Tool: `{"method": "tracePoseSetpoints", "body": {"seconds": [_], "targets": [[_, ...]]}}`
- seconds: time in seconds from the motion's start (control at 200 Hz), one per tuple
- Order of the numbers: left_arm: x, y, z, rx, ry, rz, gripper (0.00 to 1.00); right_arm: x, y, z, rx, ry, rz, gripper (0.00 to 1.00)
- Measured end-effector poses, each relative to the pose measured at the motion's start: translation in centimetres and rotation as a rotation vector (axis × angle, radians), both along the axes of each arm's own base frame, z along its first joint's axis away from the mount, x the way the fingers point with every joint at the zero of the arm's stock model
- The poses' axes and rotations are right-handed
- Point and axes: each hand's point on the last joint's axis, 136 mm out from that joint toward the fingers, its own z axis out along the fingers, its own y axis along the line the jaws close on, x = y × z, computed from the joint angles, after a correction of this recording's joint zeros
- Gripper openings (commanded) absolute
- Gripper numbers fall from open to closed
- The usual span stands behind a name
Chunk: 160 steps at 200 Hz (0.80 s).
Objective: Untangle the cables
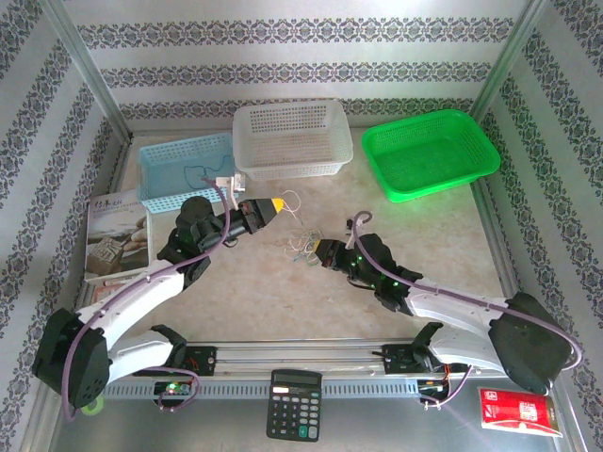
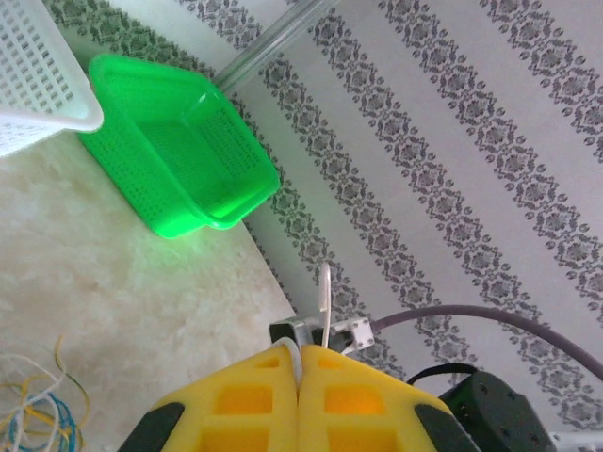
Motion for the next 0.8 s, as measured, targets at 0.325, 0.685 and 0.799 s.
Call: {"method": "tracePoseSetpoints", "body": {"seconds": [0.325, 0.685, 0.799], "targets": [[0.0, -0.2, 0.9, -0.061, 0.023, -0.015, 0.00, 0.1, 1.2, -0.3, -0.030, -0.013, 0.036, 0.12], [-0.3, 0.1, 8.7, -0.194, -0.118, -0.026, 0.00, -1.1, 1.6, -4.4, -0.129, 0.072, 0.072, 0.21], [-0.7, 0.3, 9.6, -0.207, -0.139, -0.028, 0.00, -1.3, 1.4, -4.5, -0.142, 0.072, 0.070, 0.41]]}}
